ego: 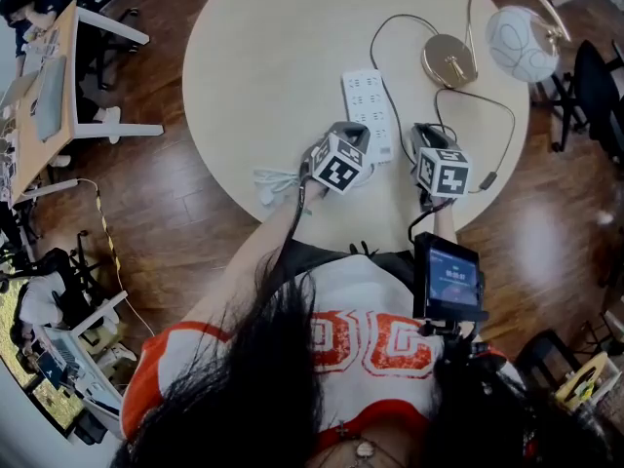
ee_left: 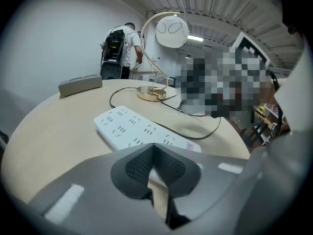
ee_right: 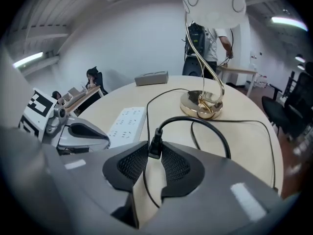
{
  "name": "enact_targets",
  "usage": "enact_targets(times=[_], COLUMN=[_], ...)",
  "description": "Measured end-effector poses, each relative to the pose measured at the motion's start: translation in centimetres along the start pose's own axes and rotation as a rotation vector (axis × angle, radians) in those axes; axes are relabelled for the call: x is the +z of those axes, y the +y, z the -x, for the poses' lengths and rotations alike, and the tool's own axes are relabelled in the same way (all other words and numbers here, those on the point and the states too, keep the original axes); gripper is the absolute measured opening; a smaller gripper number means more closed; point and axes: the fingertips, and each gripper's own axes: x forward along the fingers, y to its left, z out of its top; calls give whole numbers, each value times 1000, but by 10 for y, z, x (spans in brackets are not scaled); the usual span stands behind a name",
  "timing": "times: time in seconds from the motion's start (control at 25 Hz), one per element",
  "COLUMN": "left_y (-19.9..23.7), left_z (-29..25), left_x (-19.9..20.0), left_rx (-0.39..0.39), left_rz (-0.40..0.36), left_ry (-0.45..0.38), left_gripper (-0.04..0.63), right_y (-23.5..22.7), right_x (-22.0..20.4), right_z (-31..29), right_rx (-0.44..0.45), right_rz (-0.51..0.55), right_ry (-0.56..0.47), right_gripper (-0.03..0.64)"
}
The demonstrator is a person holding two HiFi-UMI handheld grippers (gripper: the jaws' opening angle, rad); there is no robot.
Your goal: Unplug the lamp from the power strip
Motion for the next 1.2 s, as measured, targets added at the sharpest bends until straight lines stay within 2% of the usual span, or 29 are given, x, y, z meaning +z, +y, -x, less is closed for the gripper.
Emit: enact_targets(times=[0.16, 0.24, 0.32, 0.6, 0.8, 0.88, 0.96, 1.08, 1.2], left_y=[0, -1, -2, 2, 6, 5, 2, -3, -7], left_z=[-1, 0, 5, 36, 67, 77, 85, 100, 119], left_x=[0, -1, 0, 22, 41, 46, 48, 50, 52], left_rx=[-10, -7, -5, 2, 11, 9, 2, -14, -31], left_rz=[-22, -60, -90, -18, 9, 11, 4, 17, 63], left_ry=[-11, -1, -2, -132, -220, -250, -275, -317, -375], left_gripper=[0, 0, 0, 0, 0, 0, 0, 0, 0], right_y=[9, 17, 21, 28, 37, 43, 46, 56, 68], right_x=[-22, -30, -33, -50, -63, -61, -52, -31, -10], right_z=[-6, -8, -6, 13, 28, 34, 42, 56, 72], right_rx=[48, 85, 100, 90, 84, 78, 52, 34, 39], right_rz=[-28, -47, -80, -143, -214, -232, -239, -241, -277], right_ry=[67, 99, 97, 102, 80, 49, -17, -135, -263], right_gripper=[99, 180, 204, 202, 161, 103, 2, 2, 2])
